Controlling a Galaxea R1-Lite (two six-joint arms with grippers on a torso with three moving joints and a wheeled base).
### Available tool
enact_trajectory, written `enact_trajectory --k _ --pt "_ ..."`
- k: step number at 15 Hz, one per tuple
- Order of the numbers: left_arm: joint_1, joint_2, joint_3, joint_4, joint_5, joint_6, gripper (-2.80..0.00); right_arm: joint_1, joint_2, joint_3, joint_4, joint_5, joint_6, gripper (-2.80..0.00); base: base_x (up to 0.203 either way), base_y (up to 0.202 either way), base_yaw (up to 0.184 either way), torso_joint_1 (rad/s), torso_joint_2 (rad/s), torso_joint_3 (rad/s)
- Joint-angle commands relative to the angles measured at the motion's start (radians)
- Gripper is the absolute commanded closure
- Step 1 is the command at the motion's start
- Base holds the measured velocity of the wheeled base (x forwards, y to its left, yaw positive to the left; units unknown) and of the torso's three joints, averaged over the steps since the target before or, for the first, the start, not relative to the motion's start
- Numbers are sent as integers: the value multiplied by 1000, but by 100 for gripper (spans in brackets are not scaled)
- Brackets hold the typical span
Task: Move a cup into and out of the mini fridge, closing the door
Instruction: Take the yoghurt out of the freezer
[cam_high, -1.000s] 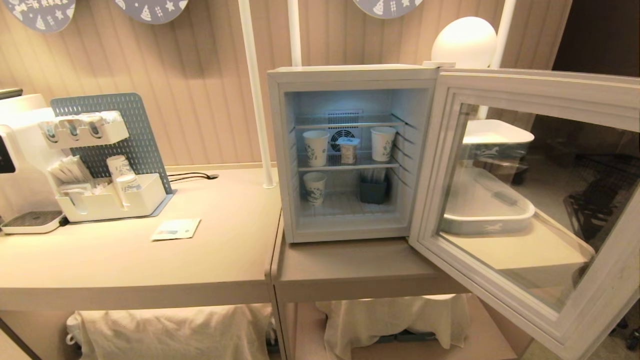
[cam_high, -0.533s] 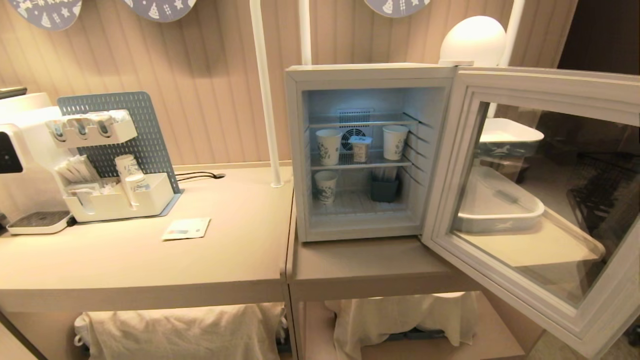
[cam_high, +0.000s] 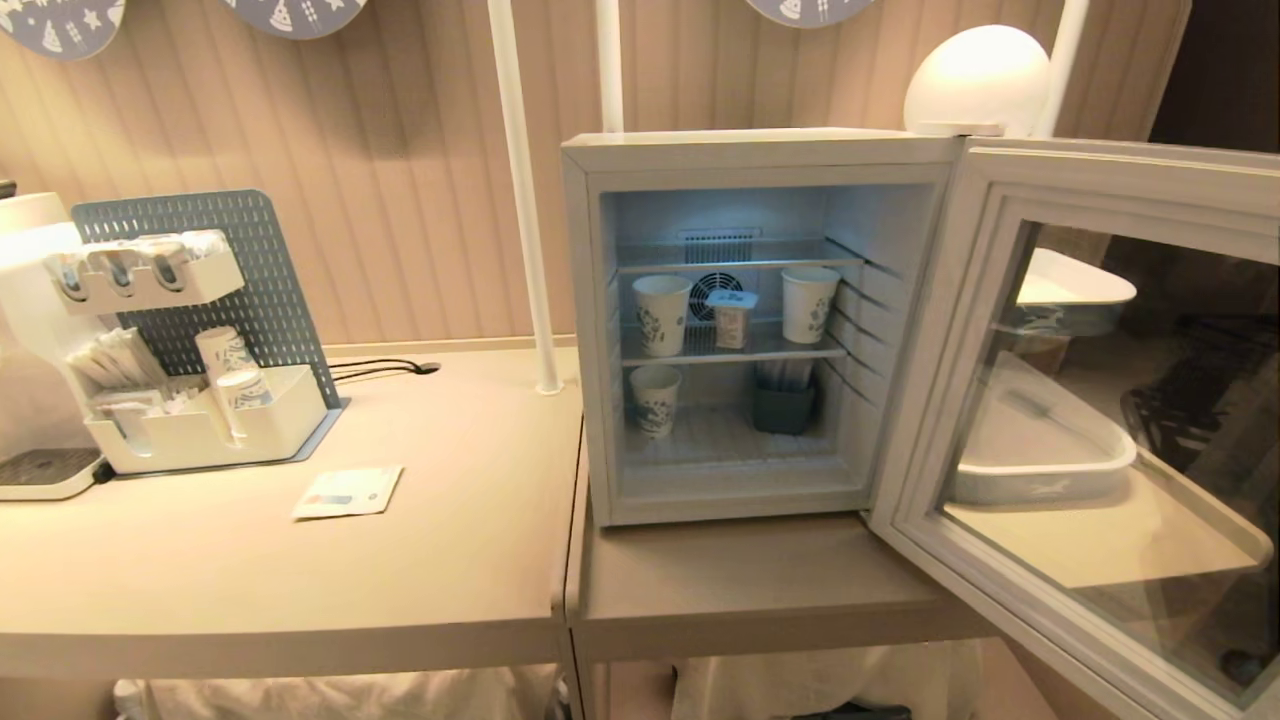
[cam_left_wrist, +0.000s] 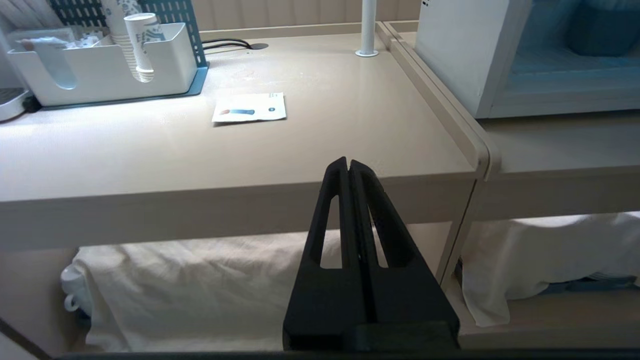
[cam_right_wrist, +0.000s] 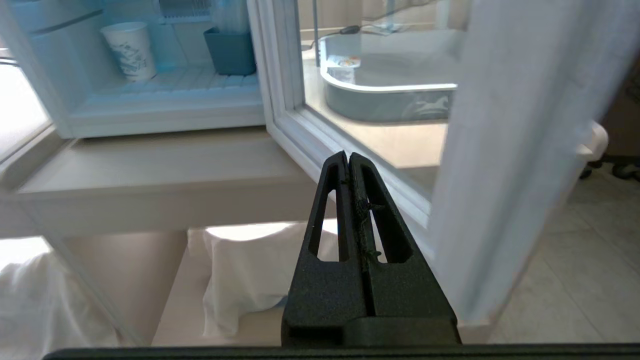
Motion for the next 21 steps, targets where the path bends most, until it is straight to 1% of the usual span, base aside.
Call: enact_trajectory --k 1,2,3,4,5,6,7,8,9,10,12,13,14,16,18,19,21 --pt "2 1 0 0 0 -1 0 0 1 -3 6 -1 -1 0 153 0 9 3 2 -2" --pt "2 1 0 0 0 -3 0 0 1 -1 -7 0 1 0 71 0 2 12 14 4" --pt "2 1 0 -1 1 -8 0 0 1 -37 -8 -4 12 0 0 0 0 0 0 0" --pt "2 1 0 0 1 -8 0 0 9 -106 2 -6 25 0 0 0 0 0 0 0" --pt "2 1 0 0 1 -8 0 0 38 -223 35 -8 35 0 0 0 0 0 0 0" --pt "2 1 0 -1 1 -8 0 0 92 -385 81 -10 43 0 0 0 0 0 0 0" --pt "2 1 0 -1 1 -9 0 0 168 -555 127 -12 48 0 0 0 0 0 0 0" --pt "2 1 0 -1 1 -9 0 0 274 -687 164 -12 52 0 0 0 0 0 0 0" --pt "2 1 0 -2 1 -8 0 -1 410 -786 190 -12 55 0 0 0 0 0 0 0" --pt "2 1 0 -1 1 -8 0 -1 540 -842 203 -10 60 0 0 0 0 0 0 0" --pt "2 1 0 -2 1 -8 0 1 778 -855 183 14 67 0 0 0 0 0 0 0" --pt "2 1 0 -2 1 -8 0 2 885 -838 138 59 69 0 0 0 0 0 0 0" --pt "2 1 0 -2 1 -8 0 2 969 -813 77 127 68 0 0 0 0 0 0 0" --pt "2 1 0 -2 1 -8 0 2 1128 -761 -74 311 67 0 0 0 0 0 0 0" --pt "2 1 0 -2 1 -8 0 2 1273 -738 -193 451 63 0 0 0 0 0 0 0" --pt "2 1 0 -2 1 -8 0 3 1341 -733 -251 501 56 0 0 0 0 0 0 0" --pt "2 1 0 -2 1 -8 0 9 1473 -731 -370 556 30 0 0 0 0 0 0 0"
